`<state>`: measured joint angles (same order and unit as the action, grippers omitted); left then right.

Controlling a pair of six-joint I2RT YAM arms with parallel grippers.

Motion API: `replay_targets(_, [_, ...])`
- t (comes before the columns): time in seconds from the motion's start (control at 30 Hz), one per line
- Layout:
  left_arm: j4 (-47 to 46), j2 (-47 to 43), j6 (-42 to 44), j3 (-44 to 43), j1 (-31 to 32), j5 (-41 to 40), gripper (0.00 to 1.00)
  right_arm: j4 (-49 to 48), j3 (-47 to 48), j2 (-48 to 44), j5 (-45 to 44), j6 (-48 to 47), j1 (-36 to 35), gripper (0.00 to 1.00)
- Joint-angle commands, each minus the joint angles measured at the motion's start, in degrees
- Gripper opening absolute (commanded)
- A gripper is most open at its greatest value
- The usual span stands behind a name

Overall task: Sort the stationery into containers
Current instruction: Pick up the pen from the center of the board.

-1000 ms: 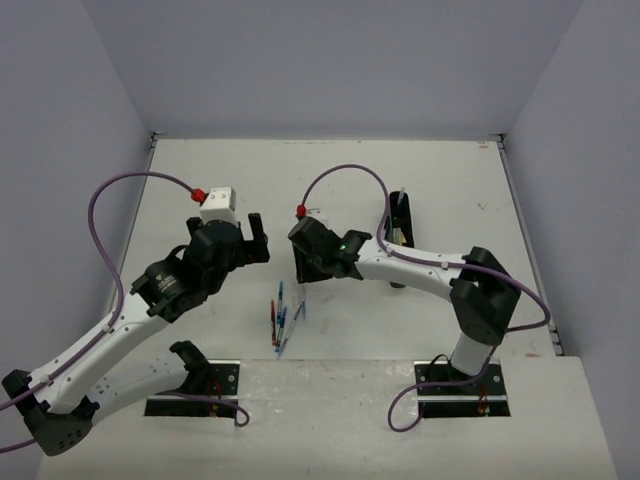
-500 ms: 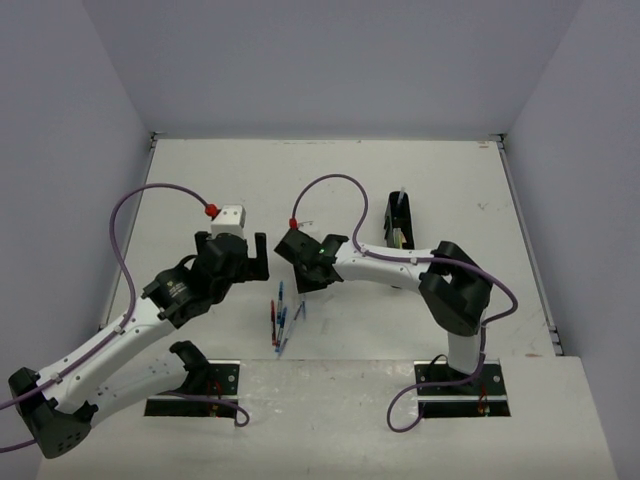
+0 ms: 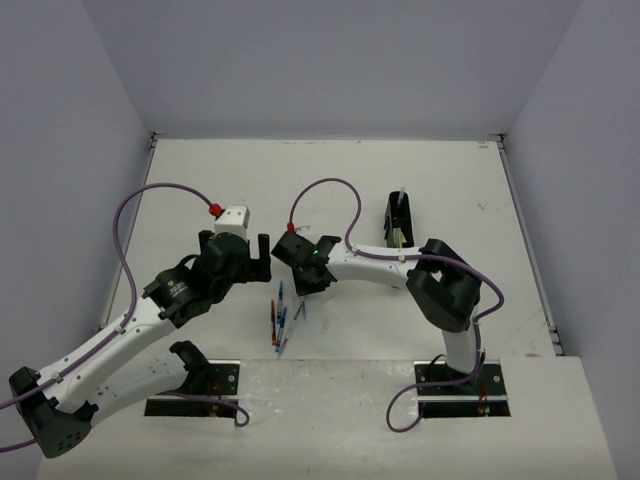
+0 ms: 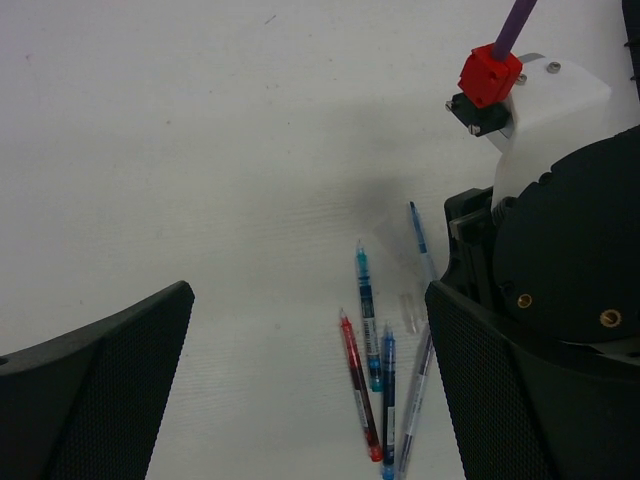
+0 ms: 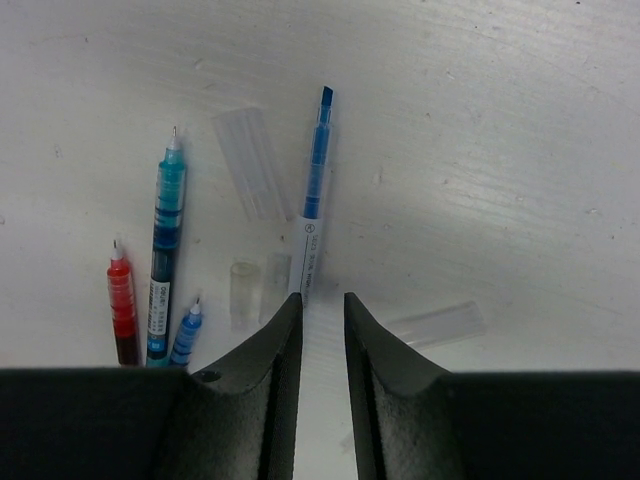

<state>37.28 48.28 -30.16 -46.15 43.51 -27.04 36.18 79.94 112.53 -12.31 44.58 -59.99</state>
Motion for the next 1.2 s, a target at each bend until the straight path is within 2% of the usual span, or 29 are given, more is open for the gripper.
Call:
replay_targets(0.0, [-2.6, -0.6, 2.4, 0.2, -0.3, 1.5, 1.00, -0.9, 1.9, 0.8, 0.8, 0.9, -0.1, 0.23])
replay_targets(0.57, [-2.8, -0.6, 2.7, 0.3, -0.3, 2.2, 1.00, -1.6, 1.4, 2.6, 1.5, 1.6, -0.2, 0.20])
replay_targets(0.83, [-2.9, -0.4, 2.8, 0.4, -0.2, 2.3, 1.00, -2.8, 1.5, -0.8, 2.2, 1.6, -0.1, 0.24])
replay_targets(0.9, [-3.0, -0.5, 2.8, 0.4, -0.2, 2.4, 1.00, -3.0, 2.0, -1.3, 2.3, 1.7, -0.2, 0.30])
replay_targets(0.97, [-3.0, -0.5, 2.8, 0.4, -0.3, 2.5, 1.00, -2.9, 2.6, -0.8, 2.5, 1.6, -0.2, 0.32])
replay_targets(1.17, [-3.1, -0.5, 3.0, 0.4, -0.3, 2.7, 1.00, -2.6, 4.9, 0.2, 3.4, 1.2, -0.8, 0.33])
